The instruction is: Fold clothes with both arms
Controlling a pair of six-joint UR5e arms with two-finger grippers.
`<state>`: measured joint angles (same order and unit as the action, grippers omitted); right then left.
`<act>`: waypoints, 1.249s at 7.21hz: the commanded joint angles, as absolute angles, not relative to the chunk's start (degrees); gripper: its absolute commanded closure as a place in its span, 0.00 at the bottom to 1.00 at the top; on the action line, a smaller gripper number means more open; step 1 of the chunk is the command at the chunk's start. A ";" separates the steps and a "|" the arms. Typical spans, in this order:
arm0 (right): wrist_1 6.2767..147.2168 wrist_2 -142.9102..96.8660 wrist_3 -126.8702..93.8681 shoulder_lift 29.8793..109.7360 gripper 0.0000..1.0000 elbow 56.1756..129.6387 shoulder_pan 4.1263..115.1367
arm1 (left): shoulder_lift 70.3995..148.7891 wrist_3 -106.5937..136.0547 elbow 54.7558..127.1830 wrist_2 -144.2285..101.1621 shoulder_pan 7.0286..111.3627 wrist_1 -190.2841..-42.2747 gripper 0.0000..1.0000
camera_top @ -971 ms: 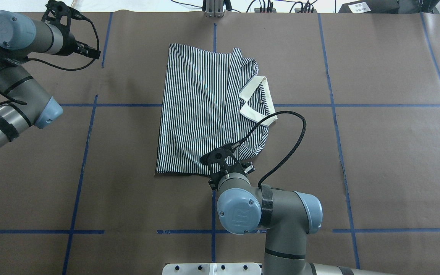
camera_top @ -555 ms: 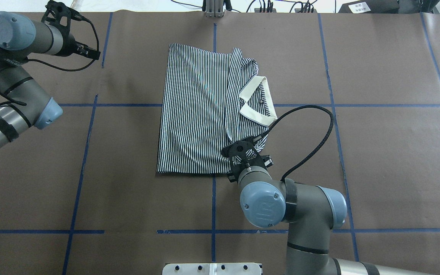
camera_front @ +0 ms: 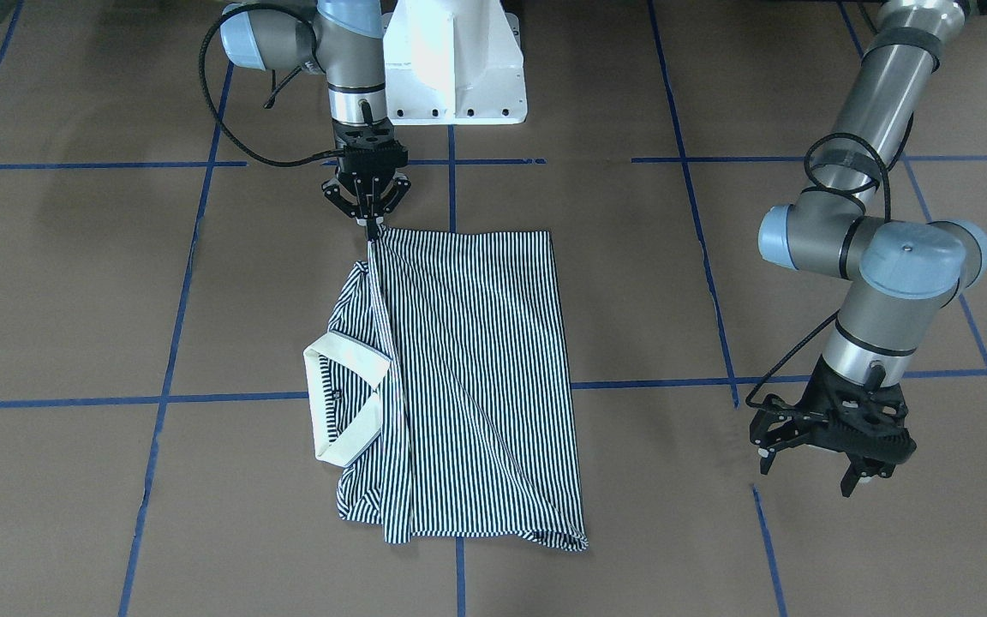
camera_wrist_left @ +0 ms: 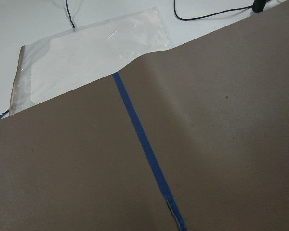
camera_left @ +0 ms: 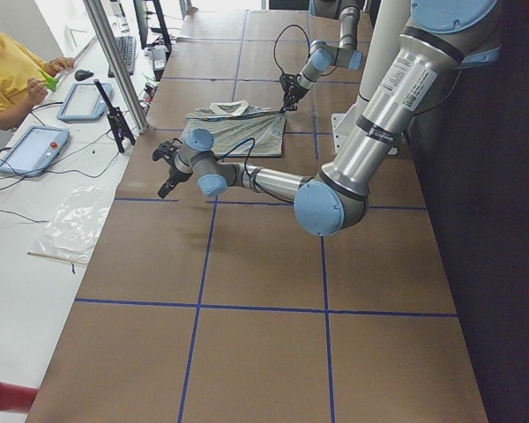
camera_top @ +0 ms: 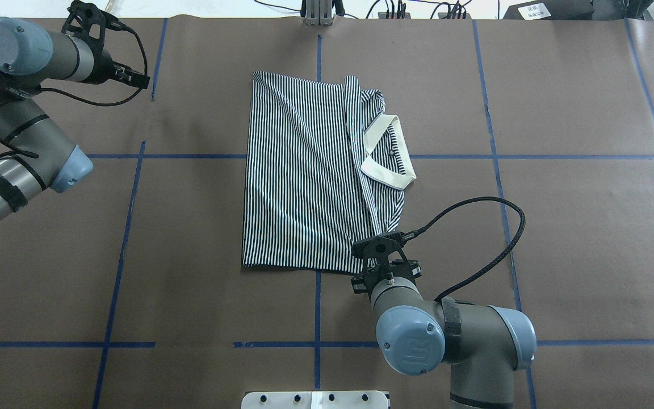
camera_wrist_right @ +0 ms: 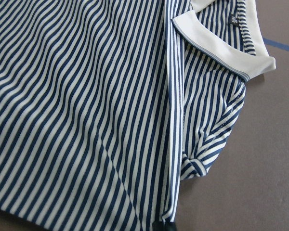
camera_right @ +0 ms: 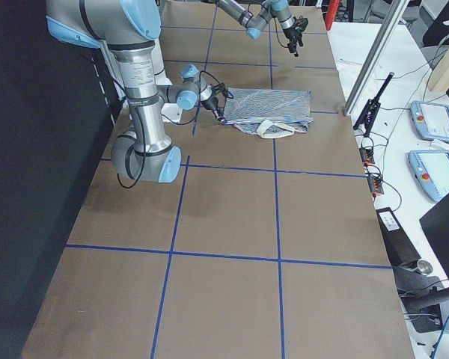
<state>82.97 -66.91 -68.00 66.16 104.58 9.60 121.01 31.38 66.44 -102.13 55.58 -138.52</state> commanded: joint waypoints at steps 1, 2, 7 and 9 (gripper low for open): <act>82.97 -67.32 -70.13 66.79 0.00 106.85 9.40 | 120.59 31.38 67.06 -102.22 55.55 -138.52 0.00; 83.06 -67.67 -69.61 67.49 0.00 108.88 9.49 | 120.59 31.38 67.06 -102.22 55.55 -138.52 0.00; 86.66 -77.76 -64.78 56.97 0.00 98.03 21.43 | 120.59 31.38 67.06 -102.22 55.11 -138.52 0.00; 86.75 -78.13 -62.94 56.87 0.00 96.25 21.88 | 120.59 31.38 66.97 -102.22 55.11 -138.52 0.00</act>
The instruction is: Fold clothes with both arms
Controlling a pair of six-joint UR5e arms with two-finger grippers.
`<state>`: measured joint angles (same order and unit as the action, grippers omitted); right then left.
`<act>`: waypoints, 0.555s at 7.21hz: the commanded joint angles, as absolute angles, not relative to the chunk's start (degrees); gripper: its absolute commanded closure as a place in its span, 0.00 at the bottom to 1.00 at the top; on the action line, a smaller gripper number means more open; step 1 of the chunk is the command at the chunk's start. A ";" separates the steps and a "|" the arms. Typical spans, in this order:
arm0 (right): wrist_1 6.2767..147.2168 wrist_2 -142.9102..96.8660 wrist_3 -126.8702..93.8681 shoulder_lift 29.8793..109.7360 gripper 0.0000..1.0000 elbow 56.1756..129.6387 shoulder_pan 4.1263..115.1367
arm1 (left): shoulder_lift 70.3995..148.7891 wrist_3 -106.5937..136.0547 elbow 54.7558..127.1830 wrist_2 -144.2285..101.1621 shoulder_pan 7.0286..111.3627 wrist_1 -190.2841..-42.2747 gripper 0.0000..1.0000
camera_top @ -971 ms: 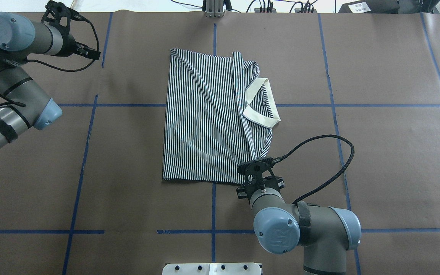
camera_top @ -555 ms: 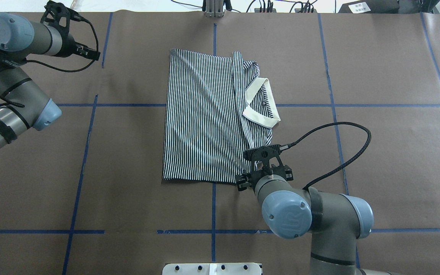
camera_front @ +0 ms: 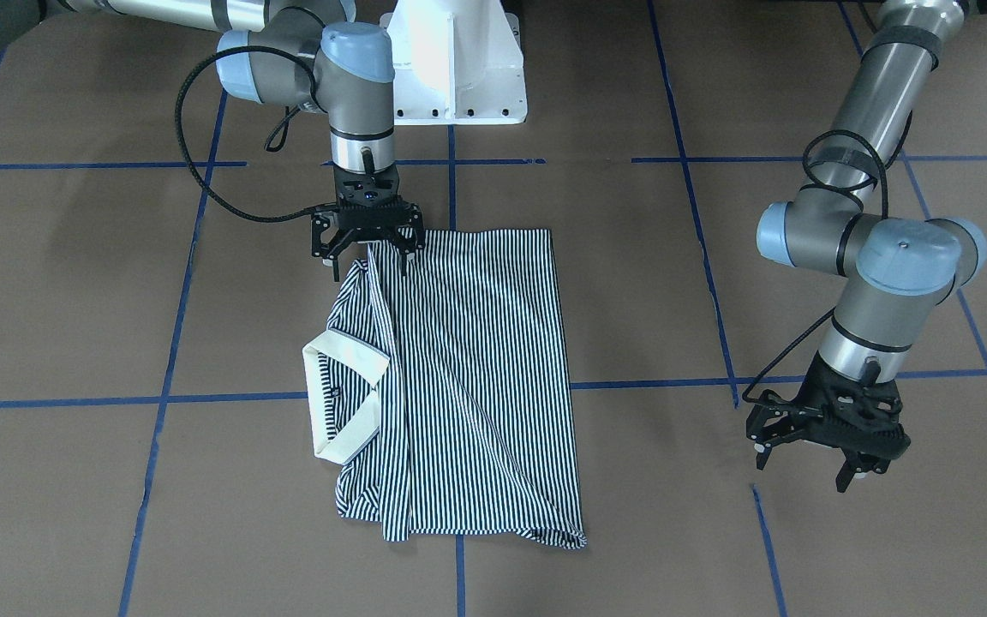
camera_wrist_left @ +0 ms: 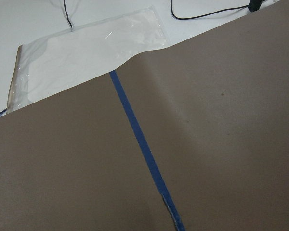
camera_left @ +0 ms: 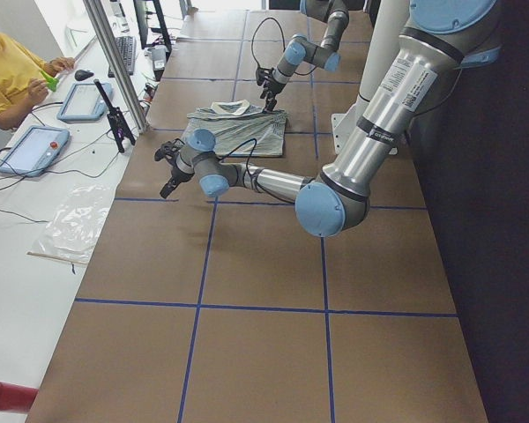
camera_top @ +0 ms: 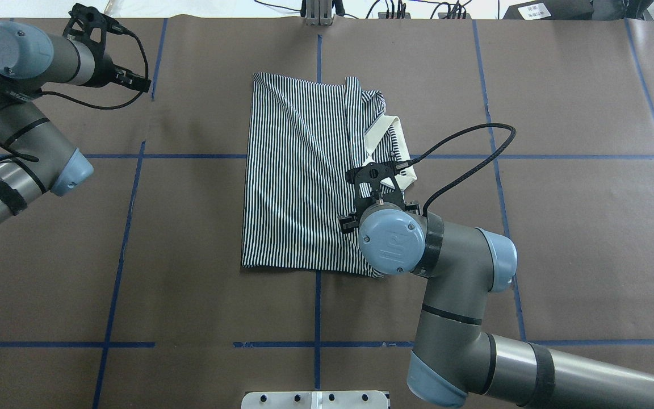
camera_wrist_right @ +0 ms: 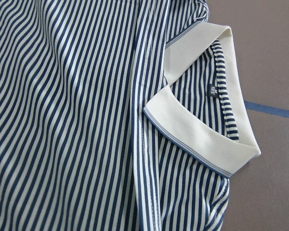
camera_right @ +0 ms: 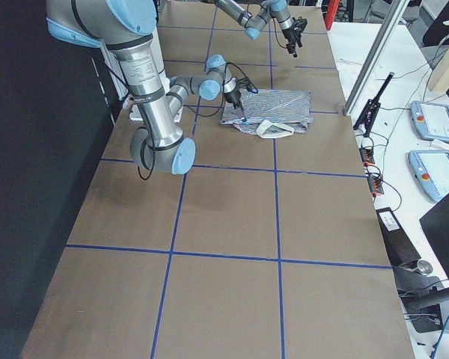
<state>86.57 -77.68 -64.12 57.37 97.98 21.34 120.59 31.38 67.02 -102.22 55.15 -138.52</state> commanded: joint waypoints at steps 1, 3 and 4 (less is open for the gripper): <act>86.92 -78.57 -61.80 57.04 0.00 95.02 22.06 | 120.59 31.38 66.97 -102.22 55.11 -138.52 0.00; 90.33 -80.42 -59.69 57.22 0.00 94.57 22.76 | 120.59 31.38 66.97 -102.22 55.11 -138.52 0.00; 90.61 -81.38 -59.07 57.39 0.00 94.66 23.63 | 120.24 31.29 67.06 -102.22 55.11 -138.52 0.00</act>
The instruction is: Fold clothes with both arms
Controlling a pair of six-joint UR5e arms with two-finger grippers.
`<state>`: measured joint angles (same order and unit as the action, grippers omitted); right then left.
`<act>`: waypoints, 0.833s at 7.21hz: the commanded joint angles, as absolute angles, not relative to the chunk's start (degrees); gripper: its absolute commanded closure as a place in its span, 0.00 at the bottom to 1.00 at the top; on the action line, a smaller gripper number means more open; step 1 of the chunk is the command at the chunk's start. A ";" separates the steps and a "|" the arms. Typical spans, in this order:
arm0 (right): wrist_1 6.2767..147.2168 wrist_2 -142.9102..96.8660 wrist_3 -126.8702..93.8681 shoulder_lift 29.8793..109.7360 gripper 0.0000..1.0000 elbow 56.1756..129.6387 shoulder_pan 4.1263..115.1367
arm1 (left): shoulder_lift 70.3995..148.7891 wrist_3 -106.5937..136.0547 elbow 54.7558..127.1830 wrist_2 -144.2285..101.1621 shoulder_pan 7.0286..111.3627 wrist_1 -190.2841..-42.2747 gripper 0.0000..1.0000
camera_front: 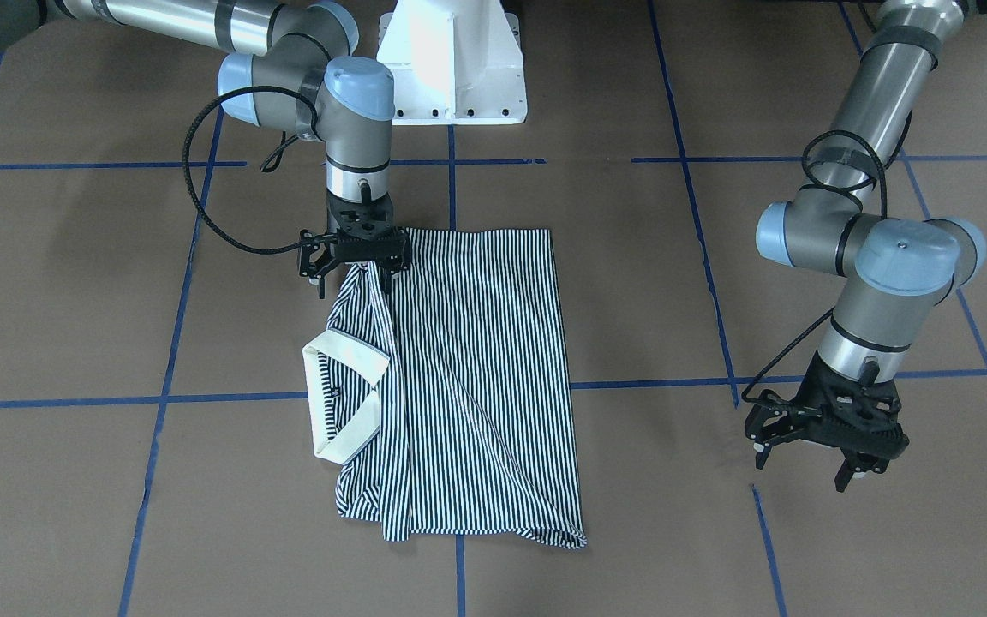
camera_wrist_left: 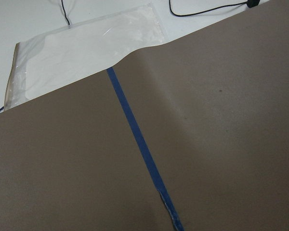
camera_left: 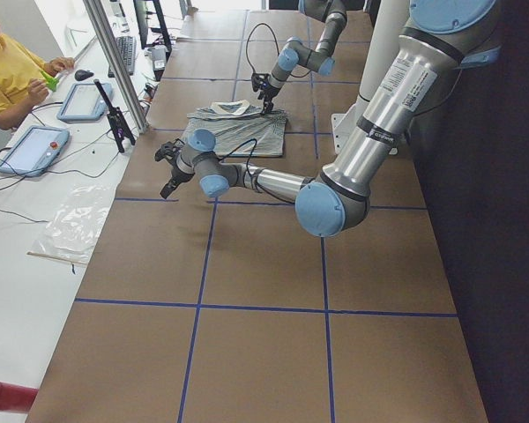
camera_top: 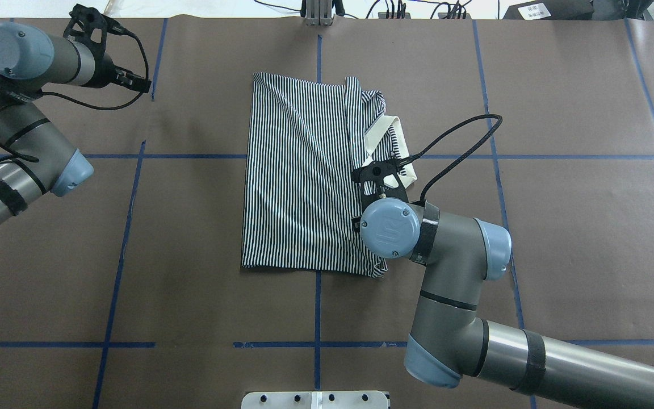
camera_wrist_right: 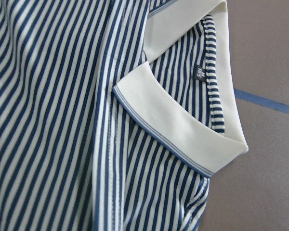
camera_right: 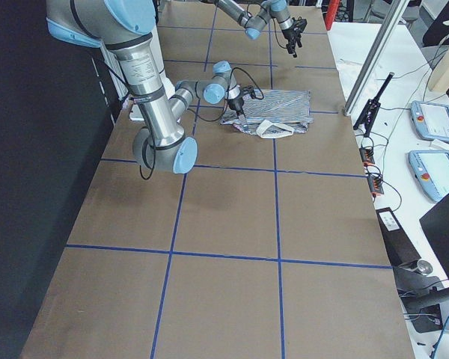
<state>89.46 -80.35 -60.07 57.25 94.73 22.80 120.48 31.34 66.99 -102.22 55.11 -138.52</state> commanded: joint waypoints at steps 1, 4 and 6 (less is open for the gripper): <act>90.62 -82.34 -56.89 57.74 0.00 94.75 25.47 | 120.23 31.29 67.06 -102.22 55.11 -138.52 0.00; 90.18 -83.23 -53.53 62.64 0.00 98.15 27.77 | 120.23 31.38 67.41 -102.22 55.11 -138.52 0.00; 86.34 -85.41 -59.63 65.30 0.00 104.04 27.77 | 120.15 34.70 69.07 -102.91 55.02 -138.43 0.00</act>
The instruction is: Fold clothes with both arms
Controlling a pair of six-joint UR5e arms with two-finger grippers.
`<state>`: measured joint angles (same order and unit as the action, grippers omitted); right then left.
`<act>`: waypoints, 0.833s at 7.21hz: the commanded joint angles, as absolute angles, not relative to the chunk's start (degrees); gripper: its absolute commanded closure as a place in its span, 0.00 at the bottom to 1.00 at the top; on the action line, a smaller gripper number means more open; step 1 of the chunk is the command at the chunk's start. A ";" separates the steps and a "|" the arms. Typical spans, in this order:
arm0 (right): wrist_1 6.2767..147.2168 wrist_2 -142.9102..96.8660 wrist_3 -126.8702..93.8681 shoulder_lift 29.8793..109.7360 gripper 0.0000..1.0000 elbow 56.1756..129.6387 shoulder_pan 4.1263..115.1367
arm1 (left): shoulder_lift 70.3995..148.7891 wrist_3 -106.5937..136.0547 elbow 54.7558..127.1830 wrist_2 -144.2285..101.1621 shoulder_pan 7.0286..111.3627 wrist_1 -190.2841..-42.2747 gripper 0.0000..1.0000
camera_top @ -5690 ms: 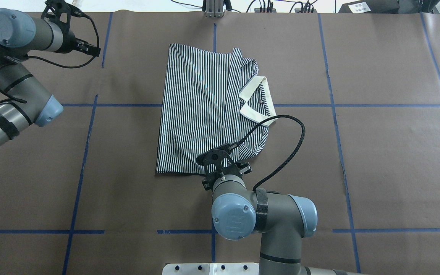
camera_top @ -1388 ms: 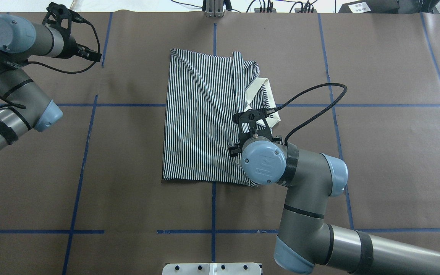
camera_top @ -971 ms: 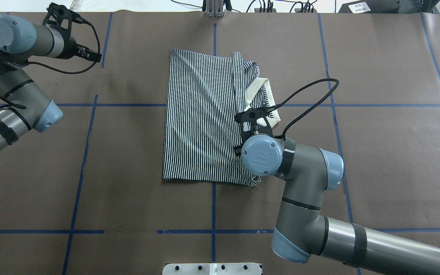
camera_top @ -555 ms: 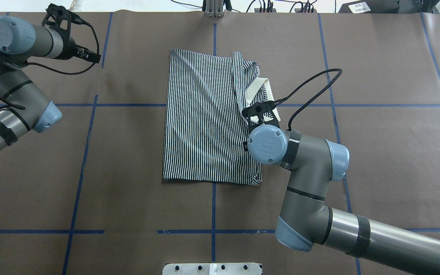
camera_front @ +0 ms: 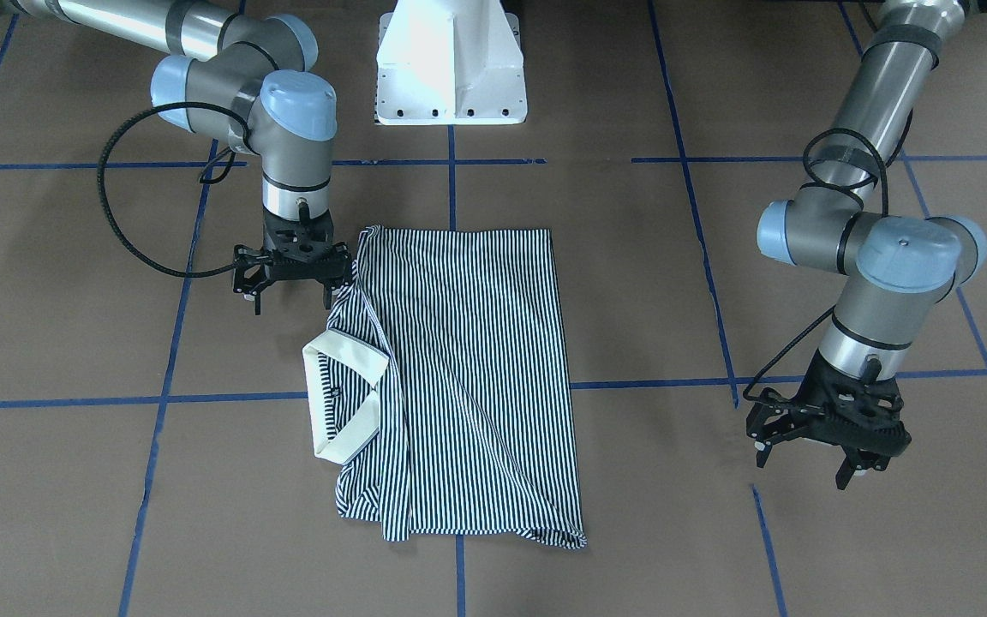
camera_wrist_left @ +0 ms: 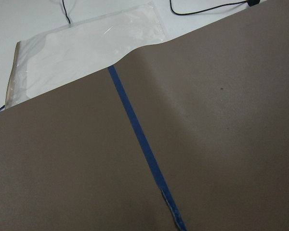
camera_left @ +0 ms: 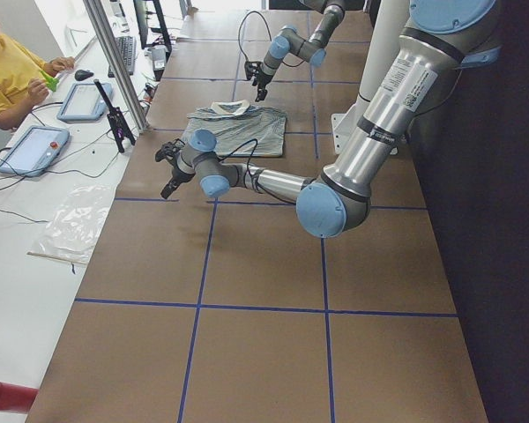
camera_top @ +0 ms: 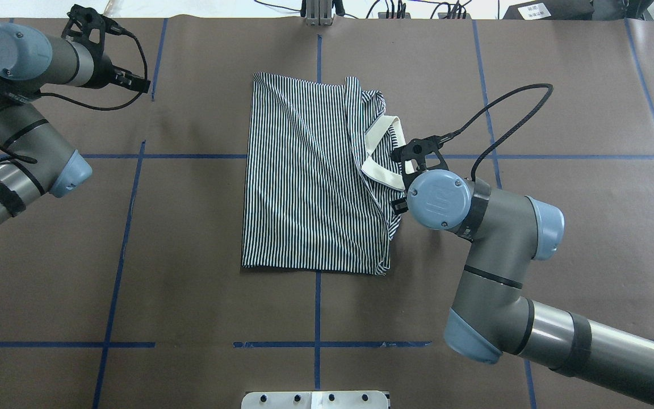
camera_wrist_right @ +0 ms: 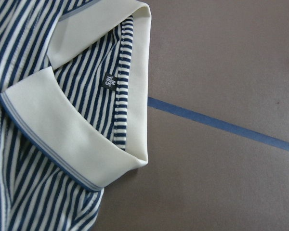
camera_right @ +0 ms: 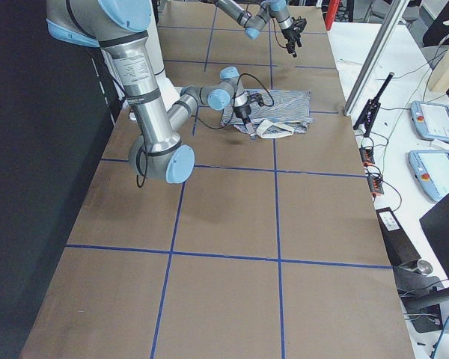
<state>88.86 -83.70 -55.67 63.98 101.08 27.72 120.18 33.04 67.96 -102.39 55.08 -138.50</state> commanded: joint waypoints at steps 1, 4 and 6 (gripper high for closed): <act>79.52 -86.47 -64.90 65.39 0.00 103.98 27.60 | 120.15 38.37 70.65 -107.71 55.11 -138.34 0.00; 63.08 -85.70 -87.12 67.22 0.01 103.88 25.23 | 115.15 58.27 87.13 -111.62 46.62 -137.46 0.00; 61.87 -84.65 -89.21 67.67 0.01 103.98 25.22 | 113.91 77.86 92.97 -100.89 33.83 -137.37 0.00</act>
<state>63.10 -85.39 -87.44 67.35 103.98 25.34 114.66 66.79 89.41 -107.30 41.45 -137.45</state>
